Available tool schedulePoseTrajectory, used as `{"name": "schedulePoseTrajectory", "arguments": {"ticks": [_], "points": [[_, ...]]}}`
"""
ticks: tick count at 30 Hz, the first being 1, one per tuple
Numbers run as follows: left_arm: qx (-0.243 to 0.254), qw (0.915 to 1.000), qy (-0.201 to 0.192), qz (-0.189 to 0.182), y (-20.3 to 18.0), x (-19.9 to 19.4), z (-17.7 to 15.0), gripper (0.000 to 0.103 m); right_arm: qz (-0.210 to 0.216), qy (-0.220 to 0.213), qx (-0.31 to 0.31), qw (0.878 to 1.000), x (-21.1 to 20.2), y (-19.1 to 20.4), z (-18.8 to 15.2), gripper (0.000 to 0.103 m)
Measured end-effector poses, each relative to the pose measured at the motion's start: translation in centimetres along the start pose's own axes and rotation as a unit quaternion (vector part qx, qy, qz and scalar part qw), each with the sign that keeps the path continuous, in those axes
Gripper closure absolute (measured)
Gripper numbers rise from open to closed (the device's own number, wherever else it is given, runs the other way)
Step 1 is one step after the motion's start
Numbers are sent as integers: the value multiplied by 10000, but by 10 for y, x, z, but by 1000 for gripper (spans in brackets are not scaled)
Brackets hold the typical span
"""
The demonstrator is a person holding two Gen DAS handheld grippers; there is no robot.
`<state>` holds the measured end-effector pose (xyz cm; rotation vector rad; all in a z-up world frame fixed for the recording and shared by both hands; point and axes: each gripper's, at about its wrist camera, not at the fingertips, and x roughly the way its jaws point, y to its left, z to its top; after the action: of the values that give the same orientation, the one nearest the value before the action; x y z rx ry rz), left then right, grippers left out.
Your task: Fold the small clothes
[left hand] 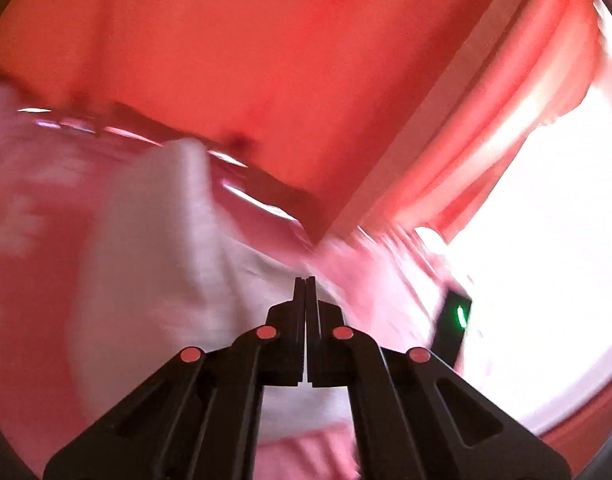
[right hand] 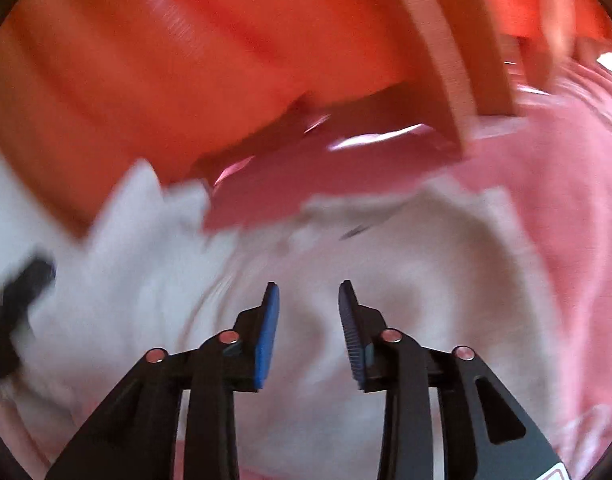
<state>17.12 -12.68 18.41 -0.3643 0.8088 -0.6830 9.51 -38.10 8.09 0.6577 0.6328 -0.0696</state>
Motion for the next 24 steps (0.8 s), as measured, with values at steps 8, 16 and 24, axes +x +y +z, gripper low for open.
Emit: {"name": "schedulePoseTrajectory", "arguments": {"ticks": [8, 16, 24], "points": [[-182, 9938, 1081, 207, -16, 94, -73, 103, 25, 79, 980, 9952, -6, -64, 12, 66], [144, 9911, 202, 1304, 30, -8, -77, 39, 1234, 868, -94, 9885, 19, 10, -2, 32], [412, 9798, 370, 1920, 54, -23, -97, 29, 1430, 2242, -90, 9640, 88, 48, -43, 30]]}}
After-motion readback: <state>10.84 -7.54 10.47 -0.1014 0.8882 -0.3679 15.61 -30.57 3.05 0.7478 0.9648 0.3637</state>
